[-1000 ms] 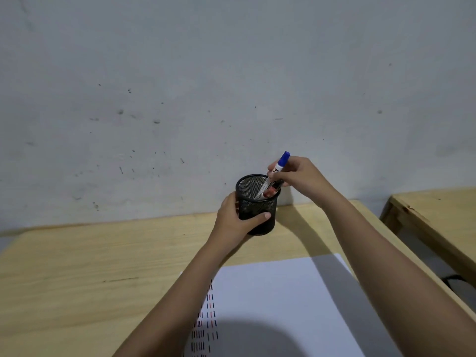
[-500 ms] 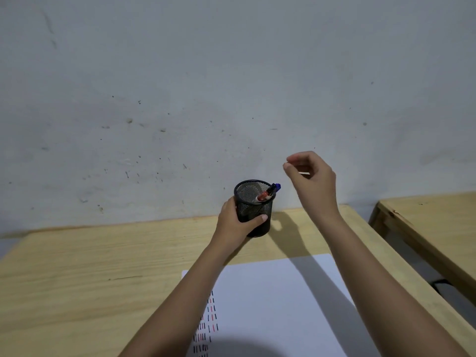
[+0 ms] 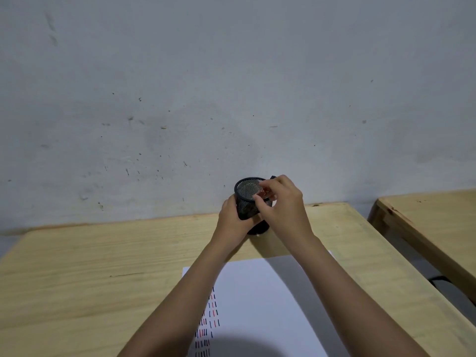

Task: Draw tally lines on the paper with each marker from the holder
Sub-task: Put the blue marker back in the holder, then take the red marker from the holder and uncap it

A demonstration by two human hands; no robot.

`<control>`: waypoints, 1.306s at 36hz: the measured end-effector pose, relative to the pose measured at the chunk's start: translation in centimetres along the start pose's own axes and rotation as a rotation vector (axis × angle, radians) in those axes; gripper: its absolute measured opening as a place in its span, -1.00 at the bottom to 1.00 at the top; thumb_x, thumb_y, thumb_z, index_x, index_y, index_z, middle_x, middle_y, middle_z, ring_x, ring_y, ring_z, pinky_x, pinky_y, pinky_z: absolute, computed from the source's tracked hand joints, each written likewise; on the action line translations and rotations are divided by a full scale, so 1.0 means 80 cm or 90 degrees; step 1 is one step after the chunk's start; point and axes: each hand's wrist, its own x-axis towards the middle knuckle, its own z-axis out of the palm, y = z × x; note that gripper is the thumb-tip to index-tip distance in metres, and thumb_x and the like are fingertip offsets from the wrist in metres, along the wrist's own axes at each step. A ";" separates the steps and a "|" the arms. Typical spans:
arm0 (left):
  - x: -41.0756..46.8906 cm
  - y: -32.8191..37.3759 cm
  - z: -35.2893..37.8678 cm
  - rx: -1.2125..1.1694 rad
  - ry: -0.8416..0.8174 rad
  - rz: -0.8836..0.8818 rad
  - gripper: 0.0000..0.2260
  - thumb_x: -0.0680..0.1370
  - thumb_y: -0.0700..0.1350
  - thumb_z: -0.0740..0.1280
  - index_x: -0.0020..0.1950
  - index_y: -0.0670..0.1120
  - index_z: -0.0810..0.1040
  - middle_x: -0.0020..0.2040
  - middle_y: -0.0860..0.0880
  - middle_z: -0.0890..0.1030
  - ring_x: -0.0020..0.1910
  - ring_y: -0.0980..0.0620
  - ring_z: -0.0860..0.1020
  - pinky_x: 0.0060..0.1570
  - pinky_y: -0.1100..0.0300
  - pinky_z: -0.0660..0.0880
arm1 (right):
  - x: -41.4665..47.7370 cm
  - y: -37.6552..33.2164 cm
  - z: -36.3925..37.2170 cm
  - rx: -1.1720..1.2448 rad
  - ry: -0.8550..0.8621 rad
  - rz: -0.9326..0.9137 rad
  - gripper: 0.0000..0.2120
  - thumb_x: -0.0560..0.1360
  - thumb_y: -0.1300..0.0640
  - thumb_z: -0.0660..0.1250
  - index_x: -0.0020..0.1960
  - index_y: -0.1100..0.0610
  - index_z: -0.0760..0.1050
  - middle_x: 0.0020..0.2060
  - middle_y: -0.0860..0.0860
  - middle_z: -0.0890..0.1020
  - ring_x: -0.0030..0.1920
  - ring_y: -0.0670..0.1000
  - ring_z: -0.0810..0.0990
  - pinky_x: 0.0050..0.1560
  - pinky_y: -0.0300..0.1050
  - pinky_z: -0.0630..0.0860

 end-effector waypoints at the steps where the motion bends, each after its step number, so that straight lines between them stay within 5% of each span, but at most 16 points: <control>1: 0.000 0.000 0.000 -0.002 -0.001 -0.002 -0.40 0.20 0.19 0.43 0.18 0.02 0.45 0.13 -0.02 0.55 0.09 0.06 0.54 0.05 0.14 0.52 | 0.001 0.001 0.003 0.000 -0.005 0.003 -0.79 0.38 0.26 0.40 0.02 0.24 0.59 -0.10 0.13 0.56 -0.14 0.09 0.60 -0.03 -0.05 0.56; 9: 0.001 -0.001 -0.002 0.015 0.000 0.006 -0.37 0.18 0.21 0.43 0.19 -0.01 0.46 0.11 -0.03 0.54 0.07 0.06 0.55 0.05 0.13 0.53 | 0.010 0.002 0.007 0.066 -0.028 0.060 -0.89 0.37 0.26 0.42 -0.10 0.20 0.60 -0.19 0.04 0.59 -0.19 -0.01 0.57 -0.11 -0.25 0.48; 14: -0.003 0.004 -0.002 0.052 0.021 -0.001 -0.46 0.29 0.10 0.51 0.19 -0.04 0.46 0.06 -0.05 0.42 0.05 0.07 0.47 0.01 0.21 0.43 | 0.008 -0.001 -0.001 0.159 0.003 0.109 -0.89 0.37 0.26 0.41 -0.12 0.11 0.58 -0.18 0.04 0.63 -0.14 -0.01 0.61 -0.08 -0.19 0.53; 20: -0.010 0.016 -0.003 0.074 0.035 -0.044 -0.48 0.30 0.09 0.52 0.15 -0.08 0.46 0.06 -0.04 0.40 0.04 -0.01 0.53 0.09 0.10 0.51 | 0.006 -0.025 -0.025 0.310 0.067 0.141 -0.79 0.35 0.33 0.43 -0.16 0.06 0.50 -0.21 -0.02 0.65 -0.17 -0.02 0.65 -0.09 -0.23 0.59; 23: -0.013 0.021 -0.008 0.090 0.028 -0.042 -0.61 0.35 -0.01 0.49 0.09 -0.10 0.49 0.06 -0.09 0.49 0.04 -0.05 0.54 0.04 0.13 0.52 | 0.008 -0.042 -0.040 0.333 0.093 0.118 -0.75 0.35 0.35 0.44 -0.19 0.03 0.49 -0.22 -0.08 0.64 -0.18 -0.12 0.63 -0.10 -0.28 0.56; 26: -0.023 0.035 -0.021 0.099 0.037 -0.031 -0.80 0.41 -0.12 0.44 -0.03 -0.10 0.50 -0.02 -0.07 0.53 -0.08 0.02 0.53 -0.22 0.40 0.40 | 0.008 -0.060 -0.059 0.335 0.106 0.075 -0.75 0.35 0.34 0.43 -0.18 0.01 0.50 -0.22 -0.11 0.64 -0.13 -0.07 0.64 -0.02 -0.19 0.58; 31: -0.046 0.096 -0.058 -0.001 0.079 0.043 -0.84 0.47 -0.21 0.39 0.04 -0.19 0.58 -0.12 -0.03 0.59 -0.15 0.07 0.53 -0.19 0.51 0.44 | 0.001 -0.089 -0.086 0.298 0.104 -0.006 -0.75 0.36 0.35 0.41 -0.15 0.01 0.53 -0.18 -0.08 0.66 -0.09 -0.07 0.64 0.02 -0.09 0.59; 36: -0.082 0.166 -0.099 -0.104 0.082 0.155 -0.91 0.52 -0.11 0.34 -0.10 -0.07 0.63 -0.17 -0.02 0.66 -0.11 0.04 0.61 0.06 0.15 0.54 | -0.014 -0.105 -0.101 0.199 0.072 -0.103 -0.81 0.37 0.34 0.41 -0.08 0.13 0.62 -0.17 -0.03 0.65 -0.10 -0.11 0.61 -0.02 -0.17 0.56; 41: -0.118 0.198 -0.119 -0.079 0.056 0.178 -0.90 0.48 -0.05 0.38 -0.18 -0.03 0.67 -0.19 -0.13 0.69 -0.14 -0.02 0.63 0.05 0.00 0.56 | -0.030 -0.114 -0.108 0.136 0.033 -0.175 -0.82 0.37 0.32 0.41 -0.06 0.15 0.65 -0.17 0.01 0.65 -0.10 -0.14 0.57 -0.06 -0.41 0.44; 47: -0.149 0.195 -0.116 -0.023 0.047 0.157 -0.92 0.46 -0.11 0.43 -0.24 0.02 0.67 -0.39 0.17 0.66 -0.28 0.25 0.61 -0.12 0.36 0.52 | -0.044 -0.122 -0.109 0.085 0.004 -0.222 -0.82 0.35 0.32 0.43 -0.06 0.21 0.64 -0.18 0.11 0.66 -0.18 -0.13 0.53 -0.09 -0.48 0.41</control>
